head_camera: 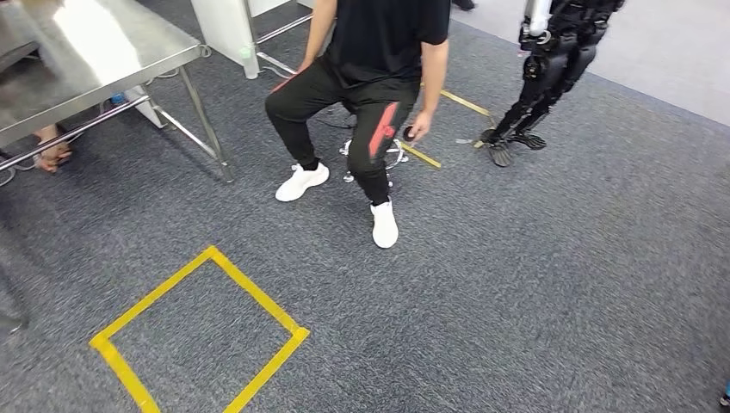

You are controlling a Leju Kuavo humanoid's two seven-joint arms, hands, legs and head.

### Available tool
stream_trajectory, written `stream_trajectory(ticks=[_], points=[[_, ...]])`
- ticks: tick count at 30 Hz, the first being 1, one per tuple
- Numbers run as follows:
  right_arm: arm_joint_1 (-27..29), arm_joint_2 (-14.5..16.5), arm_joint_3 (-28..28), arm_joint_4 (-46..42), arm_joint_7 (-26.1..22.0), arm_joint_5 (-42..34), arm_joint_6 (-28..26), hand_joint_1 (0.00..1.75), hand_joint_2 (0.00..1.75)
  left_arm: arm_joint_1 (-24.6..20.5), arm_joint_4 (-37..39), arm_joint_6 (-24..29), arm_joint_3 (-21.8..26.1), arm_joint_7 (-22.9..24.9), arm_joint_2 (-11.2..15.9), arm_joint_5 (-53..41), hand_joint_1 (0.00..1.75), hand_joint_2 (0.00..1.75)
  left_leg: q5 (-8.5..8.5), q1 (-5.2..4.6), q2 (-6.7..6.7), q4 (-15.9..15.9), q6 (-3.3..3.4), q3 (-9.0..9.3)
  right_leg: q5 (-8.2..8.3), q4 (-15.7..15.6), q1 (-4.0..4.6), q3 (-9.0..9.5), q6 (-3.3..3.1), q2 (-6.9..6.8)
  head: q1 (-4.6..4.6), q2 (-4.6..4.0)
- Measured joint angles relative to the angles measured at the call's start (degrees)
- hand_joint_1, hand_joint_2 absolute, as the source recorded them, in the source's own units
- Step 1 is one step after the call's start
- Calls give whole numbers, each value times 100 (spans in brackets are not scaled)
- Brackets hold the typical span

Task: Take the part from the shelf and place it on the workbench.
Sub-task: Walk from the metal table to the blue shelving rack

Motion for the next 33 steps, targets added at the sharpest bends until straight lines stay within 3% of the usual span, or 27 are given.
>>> stream_trajectory(ticks=[2, 3, 5, 7, 9, 11, 13, 14, 15, 16, 18, 20, 22, 24, 25, 27, 29, 30, 31, 33], points=[[-9, 1, 21, 0, -96, 138, 5, 0, 0, 6, 0, 33, 26, 20, 12, 135, 0, 0, -17, -15, 136, 12, -33, 14, 256, -852, 0, 513, 68, -214, 2, 0], [-25, -1, 40, 0, -160, 206, 10, 0, 0, 9, 0, 52, 55, 32, 23, 222, 0, 0, -33, -31, 199, 24, -62, 22, 358, -1202, 11, 712, 56, -319, 1, 0], [-55, -2, 94, 0, -258, 333, 9, 0, 0, 12, 0, 78, 147, 53, 54, 396, 0, 0, -55, -64, 308, 43, -127, 41, 436, -1464, 38, 839, -21, -390, -14, 0], [-75, -4, 153, -1, -278, 456, -20, 0, 0, 5, -1, 74, 237, 84, 67, 499, 0, 0, -80, -46, 365, 53, -194, 68, 464, -1460, 13, 809, -99, -263, -28, 0], [-125, -4, 203, -2, -232, 552, -78, 0, 0, 3, -1, 50, 287, 166, 68, 483, 0, 0, -261, -11, 122, 263, -266, 2, 496, -1474, -35, 808, -182, -153, -44, 0], [-206, -5, 247, -8, -196, 621, -155, 0, 0, 19, 3, 23, 304, 334, 55, 390, 0, 0, -659, 5, -226, 922, -299, -285, 532, -1477, -39, 789, -252, -37, -61, 0], [-278, -13, 279, -14, -194, 701, -209, 0, 0, 35, 9, 42, 305, 539, 11, 318, 0, 0, -937, 11, -334, 1604, -299, -604, 554, -1474, -20, 758, -286, 104, -61, 0], [-301, -20, 291, -14, -194, 743, -217, 0, 0, 35, 11, 70, 305, 618, -22, 303, 0, 0, -911, 15, -344, 1704, -295, -658, 559, -1470, -16, 754, -287, 180, -61, 0], [-318, -28, 305, -15, -191, 782, -219, 0, 0, 27, 13, 96, 307, 673, -58, 305, 0, 0, -767, 24, -356, 1572, -289, -602, 564, -1464, -16, 757, -287, 255, -61, 0], [-330, -38, 321, -15, -183, 811, -219, 0, 0, 13, 13, 106, 308, 706, -92, 314, 0, 0, -544, 40, -405, 1242, -281, -451, 566, -1454, -17, 762, -281, 330, -61, 0], [-352, -56, 348, -19, -167, 865, -220, 0, 0, -26, 14, 67, 321, 733, -146, 352, 0, 0, -209, 84, -670, 500, -262, -113, 574, -1422, -3, 743, -252, 465, -57, 0], [-371, -80, 375, -27, -155, 908, -223, 0, 0, -83, 15, 12, 336, 748, -190, 389, 0, 0, -146, 82, -834, 190, -236, 6, 605, -1408, 10, 667, -175, 586, -53, 0], [-372, -111, 396, -33, -148, 925, -230, 0, 0, -142, 15, -15, 338, 760, -226, 406, 0, 0, -118, 50, -719, 151, -162, -4, 650, -1420, 4, 588, -70, 695, -52, 0], [-364, -131, 408, -33, -143, 939, -235, 0, 0, -182, 15, -21, 340, 763, -252, 416, 0, 0, -53, 42, -567, 76, -57, 8, 577, -1266, 8, 466, -30, 535, -39, 0], [-369, -142, 416, -33, -139, 963, -237, 0, 0, -191, 15, -26, 343, 767, -263, 425, 0, 0, -26, 44, -476, 39, -17, 12, 447, -1016, 19, 332, -45, 373, -25, 0], [-398, -158, 447, -37, -124, 1067, -216, 0, 0, -195, 15, -31, 354, 795, -279, 463, 0, 0, -16, 12, -281, 28, 13, -1, 85, -215, 24, -53, -78, 103, 1, 0], [-415, -184, 499, -42, -71, 1198, -165, 0, 0, -191, 15, 0, 375, 799, -303, 517, 0, 0, -18, -6, -102, 31, 11, -11, -66, 254, 21, -236, -41, 45, 2, 0], [-419, -197, 527, -43, -31, 1256, -136, 0, 0, -188, 15, 38, 390, 774, -319, 539, 0, 0, -19, -8, -33, 32, 8, -10, -13, 152, 18, -152, -1, 21, 3, 0], [-424, -209, 555, -45, 6, 1306, -112, 0, 0, -182, 16, 86, 407, 735, -338, 556, 0, 0, -24, -7, 29, 33, 2, -5, 99, -163, 13, 41, 42, -26, 4, 0], [-452, -225, 601, -53, 58, 1387, -69, 0, 0, -156, 17, 179, 432, 673, -372, 566, 0, 0, -48, -24, 143, 42, -37, 18, 350, -993, 11, 526, 89, -270, 6, 0]])
